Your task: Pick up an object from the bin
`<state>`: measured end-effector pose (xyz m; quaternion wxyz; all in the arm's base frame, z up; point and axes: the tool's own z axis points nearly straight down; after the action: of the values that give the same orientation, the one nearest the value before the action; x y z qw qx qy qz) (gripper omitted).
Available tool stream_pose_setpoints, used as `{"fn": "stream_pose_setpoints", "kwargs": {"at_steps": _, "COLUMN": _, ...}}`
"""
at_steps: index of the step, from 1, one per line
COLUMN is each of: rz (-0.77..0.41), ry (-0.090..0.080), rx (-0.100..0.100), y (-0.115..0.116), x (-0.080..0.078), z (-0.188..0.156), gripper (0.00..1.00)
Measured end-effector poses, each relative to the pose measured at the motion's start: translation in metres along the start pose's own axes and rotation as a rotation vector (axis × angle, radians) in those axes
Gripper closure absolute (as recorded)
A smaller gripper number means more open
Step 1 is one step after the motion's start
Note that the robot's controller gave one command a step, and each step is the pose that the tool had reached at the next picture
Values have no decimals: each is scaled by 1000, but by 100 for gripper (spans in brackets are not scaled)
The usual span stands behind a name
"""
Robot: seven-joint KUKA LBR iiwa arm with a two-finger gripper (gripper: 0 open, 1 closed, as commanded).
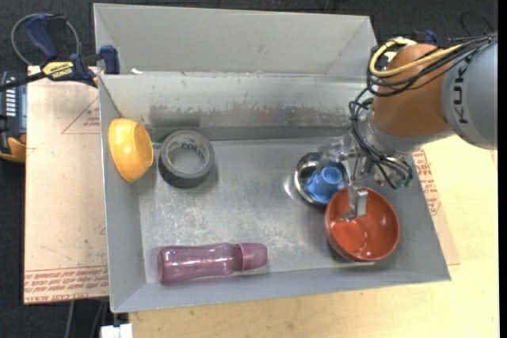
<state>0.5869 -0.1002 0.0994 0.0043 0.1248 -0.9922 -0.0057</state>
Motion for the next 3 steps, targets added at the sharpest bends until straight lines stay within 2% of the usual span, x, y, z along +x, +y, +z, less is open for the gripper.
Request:
{"fn": "stream_pose_setpoints", "kwargs": {"at_steps": 1, "rz": 201, "ry": -17, "rx": 10, "y": -24, "x": -55, "z": 29, "gripper": 0}}
{"fn": "stream_pose_setpoints", "kwargs": {"at_steps": 2, "rz": -400, "ry": -20, "rx": 11, "y": 16, "x": 7, "z": 22, "gripper": 100}}
{"fn": "stream_pose_setpoints", "kwargs": {"at_steps": 3, "rz": -400, "ry": -20, "rx": 10, "y": 16, "x": 7, "z": 22, "gripper": 100}}
